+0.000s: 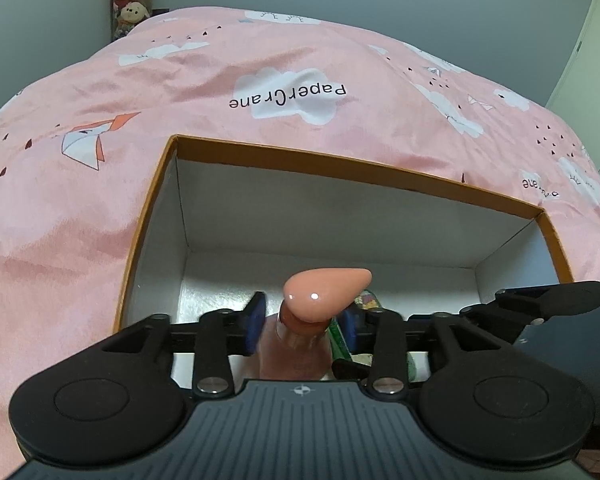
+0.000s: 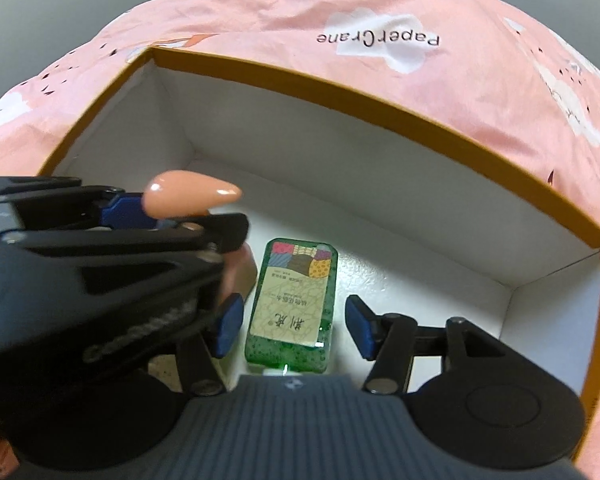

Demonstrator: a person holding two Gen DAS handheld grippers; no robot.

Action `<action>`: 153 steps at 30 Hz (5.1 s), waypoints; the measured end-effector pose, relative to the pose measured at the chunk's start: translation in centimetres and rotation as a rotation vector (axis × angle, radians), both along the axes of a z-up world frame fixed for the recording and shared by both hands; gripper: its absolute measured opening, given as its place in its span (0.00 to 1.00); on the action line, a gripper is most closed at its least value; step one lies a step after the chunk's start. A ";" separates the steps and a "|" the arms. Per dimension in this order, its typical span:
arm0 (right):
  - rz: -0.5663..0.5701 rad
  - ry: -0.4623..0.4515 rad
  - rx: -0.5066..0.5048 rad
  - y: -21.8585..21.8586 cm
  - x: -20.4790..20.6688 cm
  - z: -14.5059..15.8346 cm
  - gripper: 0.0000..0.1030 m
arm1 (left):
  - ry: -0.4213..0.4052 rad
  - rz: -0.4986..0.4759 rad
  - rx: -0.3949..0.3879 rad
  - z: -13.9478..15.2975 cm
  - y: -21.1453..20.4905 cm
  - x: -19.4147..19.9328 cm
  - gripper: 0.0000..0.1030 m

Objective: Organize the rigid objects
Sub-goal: 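Lower both bottles into the box and open both tools, then move both tools back to the remaining items on the bed, then grasp the white IMINT mint tin with the left tool while the right tool grasps the small white jar, then lift the mint tin and white jar and carry them toward the box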

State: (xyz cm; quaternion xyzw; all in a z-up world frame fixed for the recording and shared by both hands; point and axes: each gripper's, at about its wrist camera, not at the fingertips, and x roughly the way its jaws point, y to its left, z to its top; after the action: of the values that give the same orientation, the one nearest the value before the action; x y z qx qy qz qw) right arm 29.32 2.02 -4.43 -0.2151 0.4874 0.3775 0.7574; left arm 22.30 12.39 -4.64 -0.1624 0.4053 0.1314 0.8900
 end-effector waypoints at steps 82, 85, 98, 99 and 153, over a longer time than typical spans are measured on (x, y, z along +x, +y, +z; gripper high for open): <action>-0.417 0.232 0.044 -22.3 -18.5 -0.2 0.58 | 0.292 -0.198 -0.402 -5.6 -9.8 -19.0 0.76; -0.417 0.234 0.046 -22.3 -18.4 -0.3 0.56 | 0.293 -0.203 -0.403 -6.3 -10.1 -18.5 0.76; -0.444 0.249 0.064 -22.6 -18.1 -0.2 0.53 | 0.272 -0.245 -0.355 -7.4 -11.3 -18.0 0.44; -0.446 0.250 0.066 -22.6 -18.1 -0.2 0.53 | 0.267 -0.244 -0.352 -7.3 -11.4 -18.1 0.43; -0.207 0.348 0.124 -18.1 -18.6 -1.6 0.38 | 0.186 -0.195 -0.400 -6.3 -10.1 -19.0 0.20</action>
State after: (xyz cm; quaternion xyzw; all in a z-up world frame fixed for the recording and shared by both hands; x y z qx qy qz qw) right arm 10.70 -16.07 -6.07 -0.0483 0.6064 0.3583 0.7082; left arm 3.26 2.31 -10.91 -0.2826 0.5172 -0.0235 0.8075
